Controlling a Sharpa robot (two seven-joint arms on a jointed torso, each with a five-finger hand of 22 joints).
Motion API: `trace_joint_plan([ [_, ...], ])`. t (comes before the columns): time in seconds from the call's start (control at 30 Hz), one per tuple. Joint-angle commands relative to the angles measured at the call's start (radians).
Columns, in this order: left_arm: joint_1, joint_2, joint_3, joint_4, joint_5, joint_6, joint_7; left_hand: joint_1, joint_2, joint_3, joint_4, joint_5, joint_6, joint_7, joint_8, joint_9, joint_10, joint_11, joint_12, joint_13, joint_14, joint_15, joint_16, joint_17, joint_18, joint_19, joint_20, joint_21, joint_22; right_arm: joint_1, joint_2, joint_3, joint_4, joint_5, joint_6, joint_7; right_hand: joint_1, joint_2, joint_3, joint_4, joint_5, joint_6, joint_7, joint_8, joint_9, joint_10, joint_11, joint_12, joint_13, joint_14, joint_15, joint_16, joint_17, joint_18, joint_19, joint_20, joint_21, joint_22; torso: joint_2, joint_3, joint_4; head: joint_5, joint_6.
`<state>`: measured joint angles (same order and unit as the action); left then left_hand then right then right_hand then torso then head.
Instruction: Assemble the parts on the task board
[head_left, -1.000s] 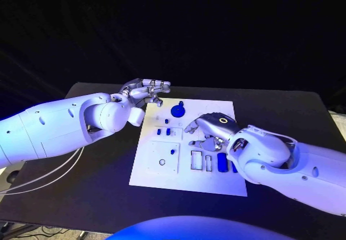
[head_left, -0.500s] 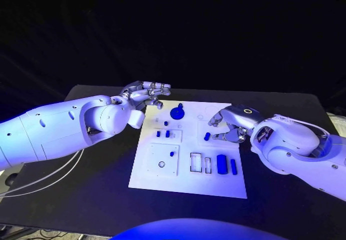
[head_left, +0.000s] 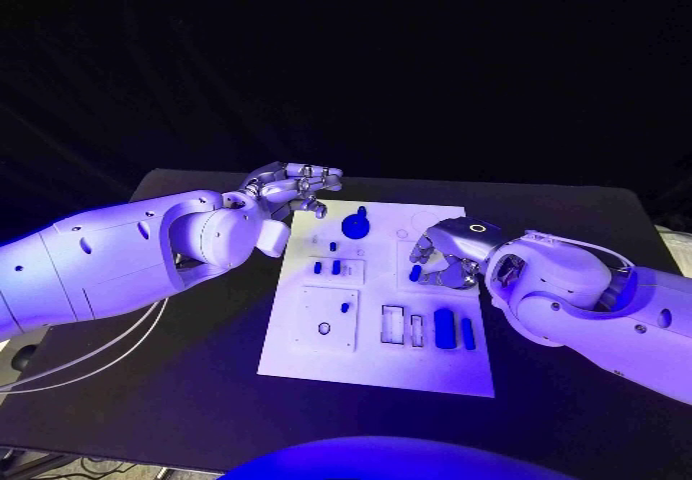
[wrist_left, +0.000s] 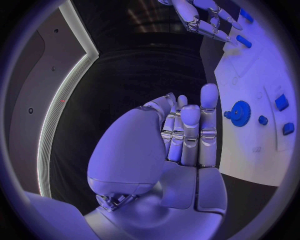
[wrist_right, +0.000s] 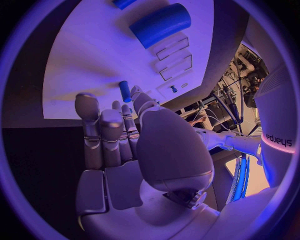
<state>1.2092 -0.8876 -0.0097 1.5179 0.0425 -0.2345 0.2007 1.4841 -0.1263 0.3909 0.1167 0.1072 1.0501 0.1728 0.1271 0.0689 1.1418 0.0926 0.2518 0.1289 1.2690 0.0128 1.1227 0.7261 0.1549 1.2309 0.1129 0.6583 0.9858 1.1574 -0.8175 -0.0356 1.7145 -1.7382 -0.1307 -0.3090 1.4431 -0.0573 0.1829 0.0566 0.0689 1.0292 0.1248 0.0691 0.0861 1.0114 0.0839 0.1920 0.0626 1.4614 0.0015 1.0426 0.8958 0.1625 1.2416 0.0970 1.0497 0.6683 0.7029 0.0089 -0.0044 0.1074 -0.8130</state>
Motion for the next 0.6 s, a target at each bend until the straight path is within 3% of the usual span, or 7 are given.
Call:
trace_joint_plan([
  [0.03, 0.000, 0.001, 0.001, 0.004, -0.007, 0.020, 0.003, 0.002, 0.003, 0.000, -0.008, 0.004, -0.005, -0.001, 0.003, -0.001, -0.008, 0.000, 0.006, 0.001, -0.007, -0.002, -0.007, -0.003, 0.017, -0.008, -0.002, -0.005, -0.002, -0.004, 0.012, -0.002, -0.010, -0.014, 0.048, -0.015, 0.001, 0.019, 0.014, 0.001, -0.011, 0.007, 0.002, -0.005, -0.002, 0.009, 0.001, 0.001, -0.001, 0.014, 0.000, 0.002, -0.003, -0.007, 0.008, 0.002, 0.000, 0.000, 0.000, 0.0003, 0.0003, 0.002, -0.003],
  [0.3, 0.000, 0.000, 0.001, 0.004, -0.011, 0.020, 0.004, 0.003, 0.004, 0.001, -0.010, 0.004, -0.006, -0.001, 0.003, -0.001, -0.009, 0.000, 0.007, 0.002, -0.008, -0.002, -0.007, -0.004, 0.017, -0.009, -0.002, -0.007, -0.003, -0.008, 0.038, -0.006, -0.025, -0.010, 0.054, -0.013, 0.008, 0.035, 0.047, 0.002, -0.015, 0.030, 0.005, 0.001, 0.001, 0.052, -0.003, 0.004, 0.000, 0.022, -0.003, 0.024, 0.019, -0.012, 0.025, -0.001, 0.021, 0.031, 0.000, 0.0011, 0.0003, 0.002, -0.006],
  [0.6, 0.000, 0.000, 0.001, 0.003, -0.011, 0.019, 0.003, 0.003, 0.004, 0.001, -0.010, 0.004, -0.006, -0.001, 0.003, -0.001, -0.009, 0.000, 0.007, 0.002, -0.008, -0.002, -0.007, -0.004, 0.017, -0.009, -0.002, -0.007, -0.003, -0.010, 0.053, -0.009, -0.050, -0.019, 0.085, -0.036, 0.007, 0.039, 0.079, 0.002, -0.019, 0.083, -0.004, 0.017, 0.011, 0.105, -0.017, -0.001, 0.001, 0.028, -0.014, 0.052, 0.044, -0.018, 0.044, -0.009, 0.048, 0.071, -0.001, 0.0006, -0.0014, 0.002, -0.008],
])
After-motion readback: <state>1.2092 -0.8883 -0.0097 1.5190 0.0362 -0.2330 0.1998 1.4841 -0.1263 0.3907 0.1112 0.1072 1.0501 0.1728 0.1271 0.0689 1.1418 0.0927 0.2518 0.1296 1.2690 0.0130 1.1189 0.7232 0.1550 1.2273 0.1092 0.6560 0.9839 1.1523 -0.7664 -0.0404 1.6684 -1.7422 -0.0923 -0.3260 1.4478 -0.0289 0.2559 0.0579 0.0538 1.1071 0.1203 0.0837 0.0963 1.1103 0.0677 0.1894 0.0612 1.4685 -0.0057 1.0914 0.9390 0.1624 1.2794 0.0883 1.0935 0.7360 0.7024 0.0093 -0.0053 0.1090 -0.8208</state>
